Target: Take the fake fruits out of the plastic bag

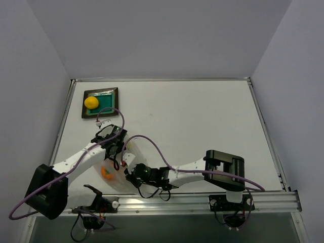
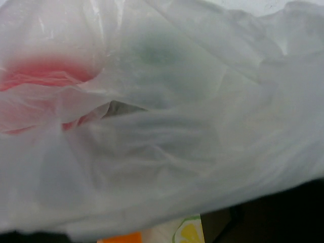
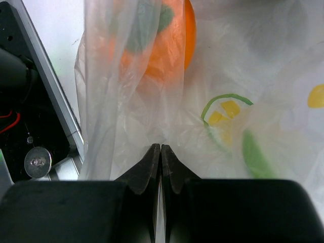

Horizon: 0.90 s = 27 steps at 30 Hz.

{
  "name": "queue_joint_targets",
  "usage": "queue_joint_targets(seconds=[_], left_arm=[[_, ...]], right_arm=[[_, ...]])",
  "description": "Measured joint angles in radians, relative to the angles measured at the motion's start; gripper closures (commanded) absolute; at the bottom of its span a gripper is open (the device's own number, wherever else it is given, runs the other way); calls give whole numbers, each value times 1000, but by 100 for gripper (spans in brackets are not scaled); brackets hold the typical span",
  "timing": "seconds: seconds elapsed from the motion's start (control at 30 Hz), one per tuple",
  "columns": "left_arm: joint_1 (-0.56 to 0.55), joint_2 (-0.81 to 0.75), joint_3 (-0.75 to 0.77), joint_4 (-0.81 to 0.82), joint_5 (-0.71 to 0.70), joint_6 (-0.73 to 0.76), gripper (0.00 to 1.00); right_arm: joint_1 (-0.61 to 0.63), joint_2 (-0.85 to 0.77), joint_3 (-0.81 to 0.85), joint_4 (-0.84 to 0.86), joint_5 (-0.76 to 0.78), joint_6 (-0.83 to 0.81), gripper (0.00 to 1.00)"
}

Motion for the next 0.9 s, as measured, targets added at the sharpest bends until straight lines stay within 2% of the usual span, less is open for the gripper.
queue_joint_targets(seconds=[0.23, 0.33, 0.47, 0.5, 0.6, 0.73, 0.9], left_arm=[[10, 92, 8, 101, 1, 40, 23], [11, 96, 9, 140, -18, 51, 22], [17, 126, 9, 202, -53, 65, 47], [18, 137, 9, 218, -60, 69, 56], [18, 163, 9, 245, -72, 73, 72], [18, 146, 9, 249, -74, 77, 77], [18, 25, 8, 231, -40, 82, 80]], right_arm=[[-5, 0, 0, 0, 0, 0, 100], [-10, 0, 0, 0, 0, 0, 100], [-18, 0, 0, 0, 0, 0, 100], [-23, 0, 0, 0, 0, 0, 100], [-31, -10, 0, -4, 1, -2, 100], [-53, -58, 0, -9, 5, -3, 100], [-93, -103, 0, -8, 10, -2, 100]])
